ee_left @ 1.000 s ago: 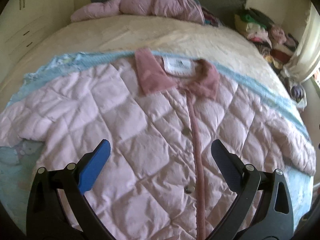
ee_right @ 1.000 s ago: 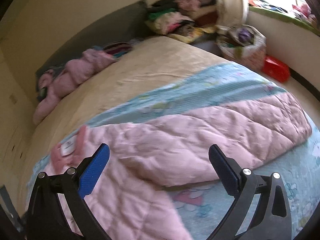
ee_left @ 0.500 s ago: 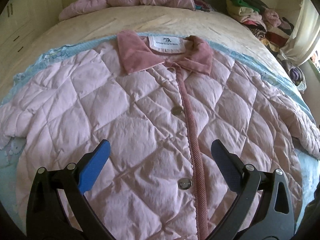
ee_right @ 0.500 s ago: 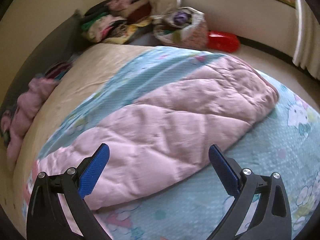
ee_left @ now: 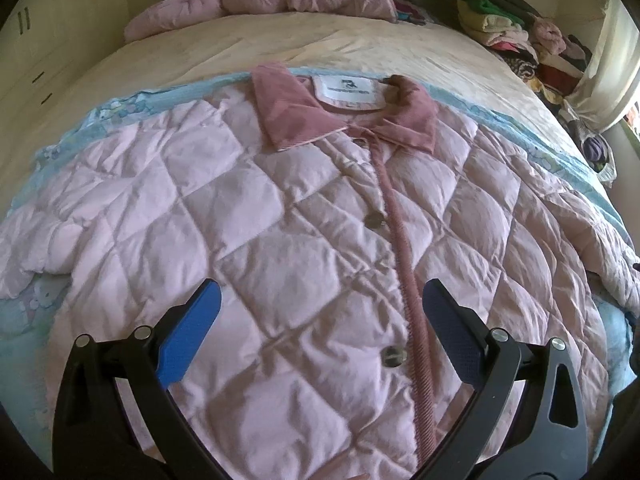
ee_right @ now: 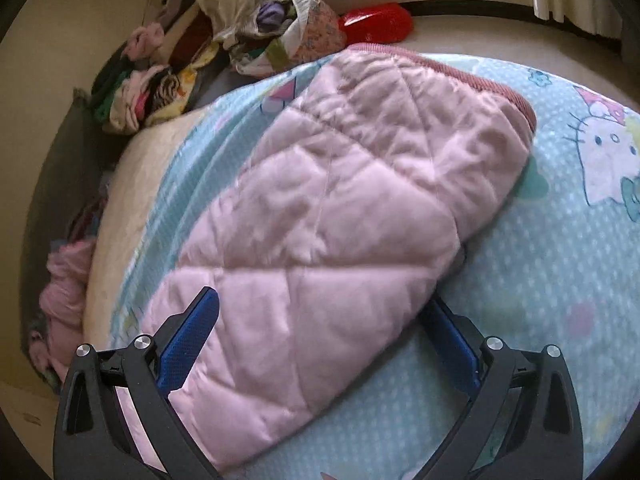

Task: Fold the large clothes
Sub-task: 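Lift the sleeve with the right gripper and carry it across the jacket front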

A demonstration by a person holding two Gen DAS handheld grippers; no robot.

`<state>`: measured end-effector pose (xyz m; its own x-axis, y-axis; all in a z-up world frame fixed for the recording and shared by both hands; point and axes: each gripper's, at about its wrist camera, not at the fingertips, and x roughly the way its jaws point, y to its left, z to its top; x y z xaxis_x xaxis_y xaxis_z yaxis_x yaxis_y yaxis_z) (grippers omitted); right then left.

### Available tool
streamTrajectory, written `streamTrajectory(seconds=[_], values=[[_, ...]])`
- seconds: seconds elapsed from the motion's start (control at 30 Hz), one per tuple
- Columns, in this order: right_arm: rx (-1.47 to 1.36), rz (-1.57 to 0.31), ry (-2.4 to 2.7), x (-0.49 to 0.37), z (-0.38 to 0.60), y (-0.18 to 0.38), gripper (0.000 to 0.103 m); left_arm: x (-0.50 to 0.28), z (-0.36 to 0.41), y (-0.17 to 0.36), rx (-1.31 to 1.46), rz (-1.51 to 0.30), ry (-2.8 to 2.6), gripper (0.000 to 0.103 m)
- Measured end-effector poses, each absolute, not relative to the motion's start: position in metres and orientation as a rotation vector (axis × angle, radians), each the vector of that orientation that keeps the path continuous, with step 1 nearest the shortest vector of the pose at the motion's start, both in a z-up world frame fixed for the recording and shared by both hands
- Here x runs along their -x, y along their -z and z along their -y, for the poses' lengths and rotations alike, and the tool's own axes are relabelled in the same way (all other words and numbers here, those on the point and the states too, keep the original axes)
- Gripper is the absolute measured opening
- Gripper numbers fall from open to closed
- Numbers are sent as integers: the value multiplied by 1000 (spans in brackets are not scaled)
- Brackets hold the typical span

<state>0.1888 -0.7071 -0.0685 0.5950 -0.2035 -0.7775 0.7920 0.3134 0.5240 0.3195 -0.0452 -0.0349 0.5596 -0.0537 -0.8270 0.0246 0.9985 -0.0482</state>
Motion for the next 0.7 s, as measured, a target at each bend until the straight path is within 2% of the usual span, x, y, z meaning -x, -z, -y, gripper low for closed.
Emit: streamTrajectory(seconds=[0.03,0.07,0.1,0.13,0.23,0.33,0.7], values=[[-1060,-648,720,-189,709,67,83,-319,41,32,34,-972,38,95],[-1066,-639,716,-189,713,66,78,-318,38,29,36,-968,33,95],[-1077,-630,710,-189,716,65,62,-318,35,26,40,-965,28,95],[-1088,-620,699,-190,721,65,41,-317,30,22,45,-962,21,95],[-1078,-562,618,-192,724,52,24,-316,20,10,53,-951,9,95],[-998,-491,523,-199,713,18,16,-316,9,-2,60,-941,-10,95],[-659,-332,107,-243,606,-124,14,-306,-20,-48,108,-895,-34,95]])
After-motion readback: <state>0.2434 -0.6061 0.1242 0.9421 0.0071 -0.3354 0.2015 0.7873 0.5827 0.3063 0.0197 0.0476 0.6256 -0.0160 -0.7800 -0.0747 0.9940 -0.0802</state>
